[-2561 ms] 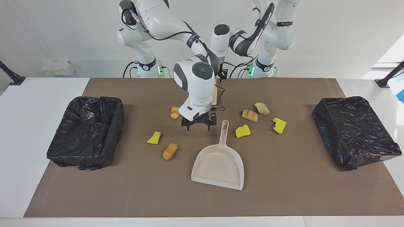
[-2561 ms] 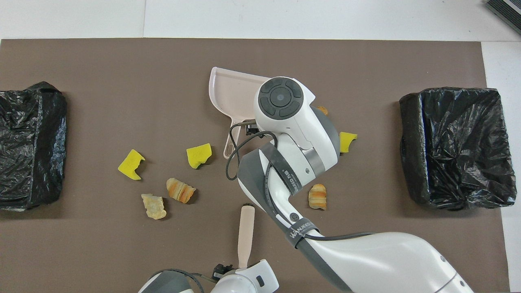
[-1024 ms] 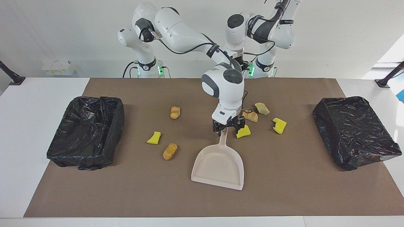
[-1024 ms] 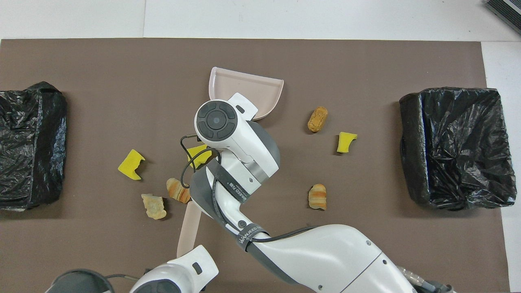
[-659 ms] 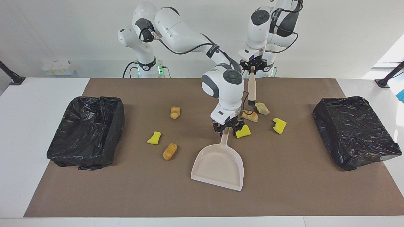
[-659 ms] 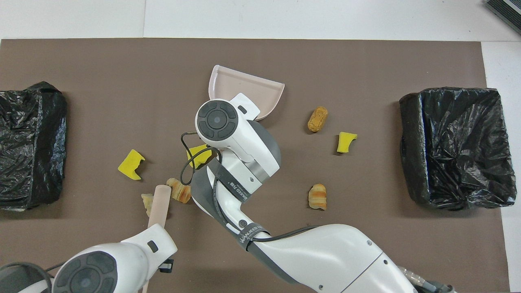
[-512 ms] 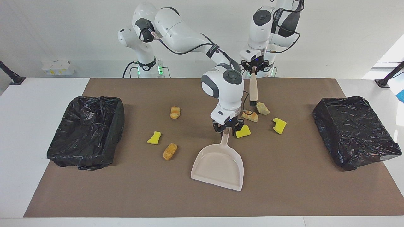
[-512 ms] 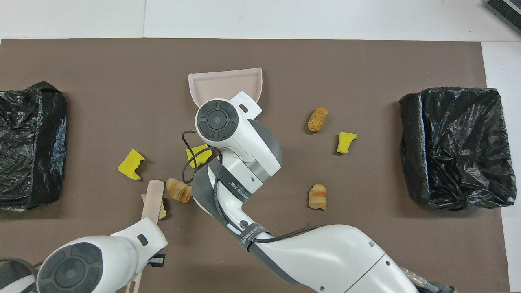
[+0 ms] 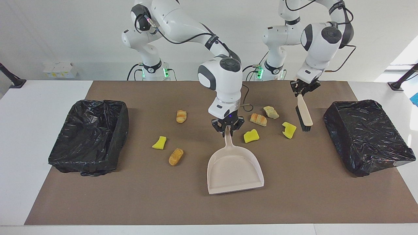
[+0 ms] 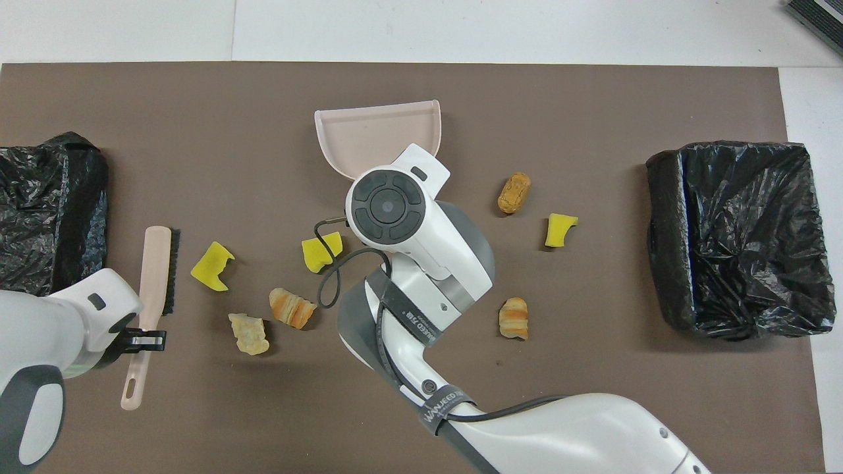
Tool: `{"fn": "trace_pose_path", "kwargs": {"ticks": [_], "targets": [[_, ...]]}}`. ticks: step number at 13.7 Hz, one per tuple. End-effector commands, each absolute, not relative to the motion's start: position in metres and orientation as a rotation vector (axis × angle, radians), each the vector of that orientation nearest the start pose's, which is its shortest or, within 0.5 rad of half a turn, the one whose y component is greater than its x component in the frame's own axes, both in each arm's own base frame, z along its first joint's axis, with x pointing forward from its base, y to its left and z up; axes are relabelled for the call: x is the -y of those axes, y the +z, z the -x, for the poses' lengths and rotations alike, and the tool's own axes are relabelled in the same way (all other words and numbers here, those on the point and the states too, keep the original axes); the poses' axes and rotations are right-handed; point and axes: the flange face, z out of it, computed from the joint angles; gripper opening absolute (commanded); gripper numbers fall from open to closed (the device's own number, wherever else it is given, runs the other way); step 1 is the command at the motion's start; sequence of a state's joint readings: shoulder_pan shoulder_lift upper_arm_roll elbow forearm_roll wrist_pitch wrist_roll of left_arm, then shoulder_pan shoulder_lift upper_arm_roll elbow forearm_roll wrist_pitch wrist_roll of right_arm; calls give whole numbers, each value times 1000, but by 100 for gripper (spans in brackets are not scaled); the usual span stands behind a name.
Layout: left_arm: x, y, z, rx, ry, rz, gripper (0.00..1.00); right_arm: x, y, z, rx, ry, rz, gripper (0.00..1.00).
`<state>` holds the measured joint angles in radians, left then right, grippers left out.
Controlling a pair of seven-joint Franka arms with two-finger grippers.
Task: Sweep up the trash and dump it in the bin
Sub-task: 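Lift the brush with the left gripper while the right gripper positions the dustpan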
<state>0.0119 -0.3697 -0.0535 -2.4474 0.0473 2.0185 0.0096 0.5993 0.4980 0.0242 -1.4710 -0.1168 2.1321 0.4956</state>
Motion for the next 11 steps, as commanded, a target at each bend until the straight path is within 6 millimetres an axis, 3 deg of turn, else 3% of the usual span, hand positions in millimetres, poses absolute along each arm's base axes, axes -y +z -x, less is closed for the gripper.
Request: {"fn": "trace_pose_path", "kwargs": {"ticks": [1, 4, 6, 11], "targets": [[-1, 410, -438, -105, 93, 3074, 0, -366, 418, -564, 546, -276, 3112, 0], [2, 373, -447, -95, 99, 3081, 0, -347, 410, -558, 855, -223, 3074, 0], [10, 369, -446, -85, 99, 3081, 0, -336, 405, -557, 1064, -192, 3025, 0], [57, 353, -441, -34, 144, 3083, 0, -316, 400, -565, 1611, -154, 2800, 0]]}}
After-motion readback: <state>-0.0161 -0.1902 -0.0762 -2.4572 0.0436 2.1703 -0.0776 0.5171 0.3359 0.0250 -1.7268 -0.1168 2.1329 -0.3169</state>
